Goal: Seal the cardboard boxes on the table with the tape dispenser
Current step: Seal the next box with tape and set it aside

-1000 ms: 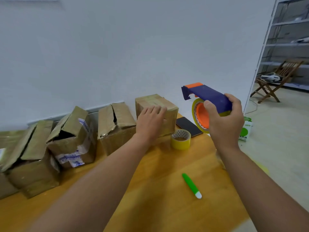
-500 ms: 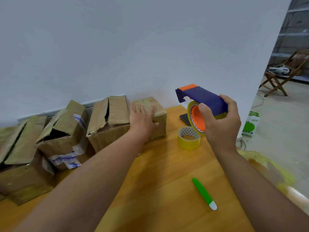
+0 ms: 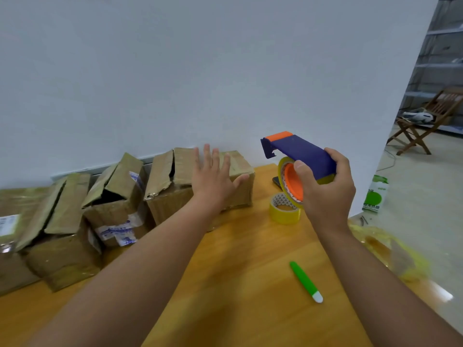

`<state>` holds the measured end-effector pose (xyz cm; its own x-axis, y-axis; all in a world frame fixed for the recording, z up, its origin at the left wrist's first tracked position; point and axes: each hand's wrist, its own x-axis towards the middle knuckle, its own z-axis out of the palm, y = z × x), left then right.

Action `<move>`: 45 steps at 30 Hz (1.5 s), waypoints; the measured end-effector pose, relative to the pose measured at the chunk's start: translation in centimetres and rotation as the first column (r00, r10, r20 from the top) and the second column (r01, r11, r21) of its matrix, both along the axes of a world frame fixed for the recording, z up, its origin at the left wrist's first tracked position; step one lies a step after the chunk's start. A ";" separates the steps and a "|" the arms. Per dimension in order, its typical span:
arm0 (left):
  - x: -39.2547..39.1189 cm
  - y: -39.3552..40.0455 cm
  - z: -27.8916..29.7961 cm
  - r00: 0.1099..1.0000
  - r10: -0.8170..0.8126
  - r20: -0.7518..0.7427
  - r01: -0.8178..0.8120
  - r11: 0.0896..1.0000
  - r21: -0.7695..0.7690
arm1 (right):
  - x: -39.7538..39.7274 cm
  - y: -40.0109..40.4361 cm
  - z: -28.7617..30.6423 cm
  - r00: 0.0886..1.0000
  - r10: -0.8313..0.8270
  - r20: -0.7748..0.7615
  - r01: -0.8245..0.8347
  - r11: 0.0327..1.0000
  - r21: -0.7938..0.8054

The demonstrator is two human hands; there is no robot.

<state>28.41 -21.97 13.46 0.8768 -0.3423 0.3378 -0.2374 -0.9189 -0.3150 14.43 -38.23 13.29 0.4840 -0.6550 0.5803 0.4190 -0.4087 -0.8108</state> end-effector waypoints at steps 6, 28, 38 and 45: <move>-2.5 7.7 -1.1 0.998 0.050 -0.026 -0.054 0.987 -0.151 | -1.7 3.5 -1.2 0.998 0.061 -0.007 -0.060 0.998 0.031; -18.4 14.8 -1.8 0.974 -0.228 0.017 0.228 0.972 -0.047 | -8.6 13.6 0.6 0.995 0.095 -0.022 -0.094 0.995 0.032; -25.9 29.3 -0.8 0.925 -0.367 -0.098 0.348 0.923 -0.165 | -12.9 19.5 2.2 0.978 0.210 -0.010 -0.209 0.976 0.065; -27.8 28.7 -2.2 0.959 -0.241 -0.152 0.171 0.914 -0.368 | -12.3 24.2 3.5 0.953 0.303 0.010 -0.303 0.952 0.044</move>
